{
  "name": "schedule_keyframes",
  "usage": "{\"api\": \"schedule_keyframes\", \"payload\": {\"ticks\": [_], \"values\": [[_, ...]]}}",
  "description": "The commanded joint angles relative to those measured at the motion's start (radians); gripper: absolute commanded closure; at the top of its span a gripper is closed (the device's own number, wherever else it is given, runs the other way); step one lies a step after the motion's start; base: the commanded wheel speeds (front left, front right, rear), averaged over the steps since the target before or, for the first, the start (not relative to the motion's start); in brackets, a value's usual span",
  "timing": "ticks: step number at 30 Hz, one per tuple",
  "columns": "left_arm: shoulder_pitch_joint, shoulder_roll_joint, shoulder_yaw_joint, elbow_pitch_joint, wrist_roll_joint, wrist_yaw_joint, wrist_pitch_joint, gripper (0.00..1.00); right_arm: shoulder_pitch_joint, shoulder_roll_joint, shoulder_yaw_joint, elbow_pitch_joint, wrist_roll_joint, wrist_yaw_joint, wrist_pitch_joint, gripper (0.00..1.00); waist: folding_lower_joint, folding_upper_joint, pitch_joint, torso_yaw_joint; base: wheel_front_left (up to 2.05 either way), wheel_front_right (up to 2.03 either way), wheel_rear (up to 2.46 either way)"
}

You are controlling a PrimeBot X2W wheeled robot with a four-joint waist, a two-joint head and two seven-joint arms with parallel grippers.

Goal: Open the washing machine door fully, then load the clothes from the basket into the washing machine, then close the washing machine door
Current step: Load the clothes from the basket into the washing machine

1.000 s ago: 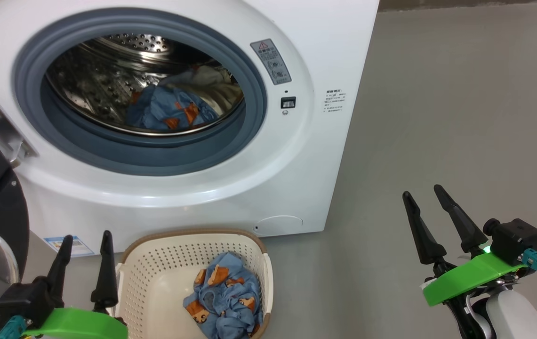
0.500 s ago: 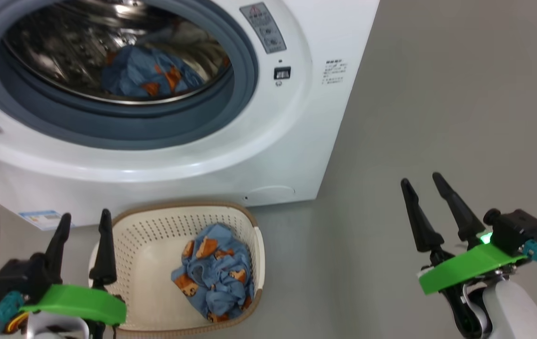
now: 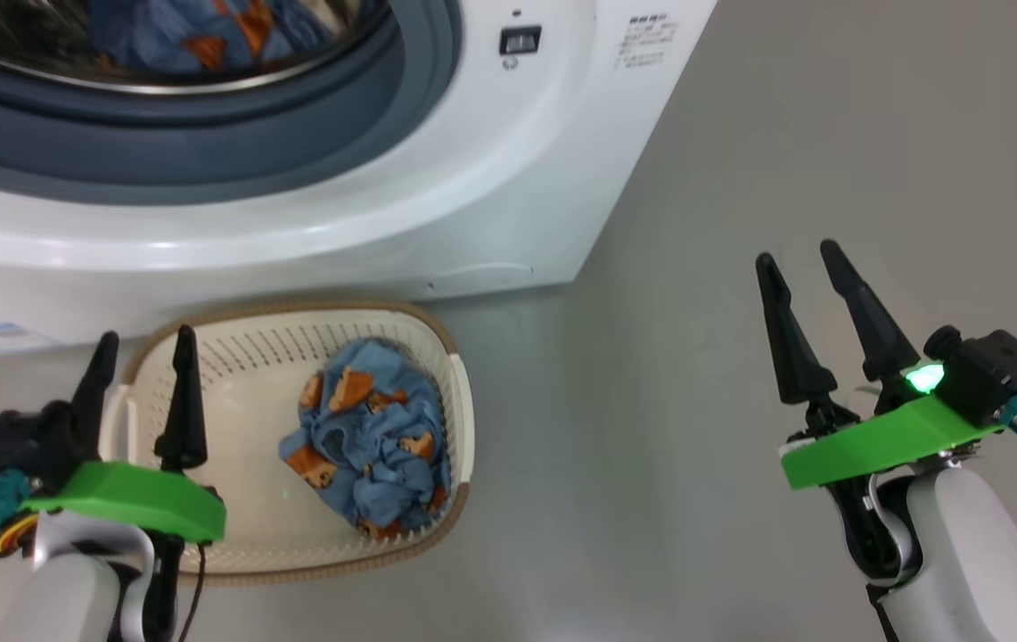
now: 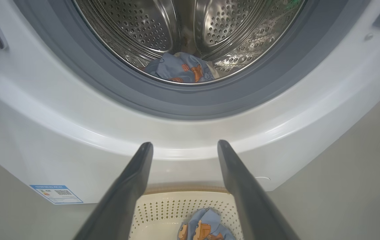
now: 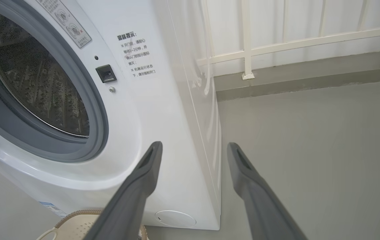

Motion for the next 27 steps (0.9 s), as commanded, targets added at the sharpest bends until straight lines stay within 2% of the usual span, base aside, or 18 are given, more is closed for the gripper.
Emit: {"api": "schedule_keyframes", "payload": {"ticks": [1,7,10,20,27], "values": [[-0.04,0.034,0.031,-0.004,-0.002,-0.005,0.005,0.0,-0.017,0.009,0.014,-0.031,-0.014,0.002,-0.005,0.0,0.0,0.0,0.078,-0.024,0.0,0.0,0.0],[-0.094,0.04,0.015,0.065,-0.006,-0.029,0.024,0.0,-0.044,0.023,-0.001,-0.047,-0.022,0.002,-0.005,0.0,0.0,0.0,0.155,-0.032,0.0,0.0,0.0],[-0.131,0.047,-0.001,0.124,-0.008,-0.059,0.035,0.0,-0.06,0.03,-0.004,-0.054,-0.025,0.002,-0.005,0.0,0.0,0.0,0.193,-0.039,0.0,0.0,0.0],[-0.31,0.044,-0.059,0.43,-0.028,-0.169,0.093,0.0,-0.114,0.056,0.006,-0.074,-0.031,0.002,-0.005,0.0,0.0,0.0,0.313,-0.079,0.0,0.0,0.0],[-0.432,0.029,-0.102,0.632,-0.043,-0.203,0.1,0.0,-0.14,0.071,0.014,-0.077,-0.028,0.002,-0.005,0.0,0.0,0.0,0.373,-0.12,0.0,0.0,0.0]]}}
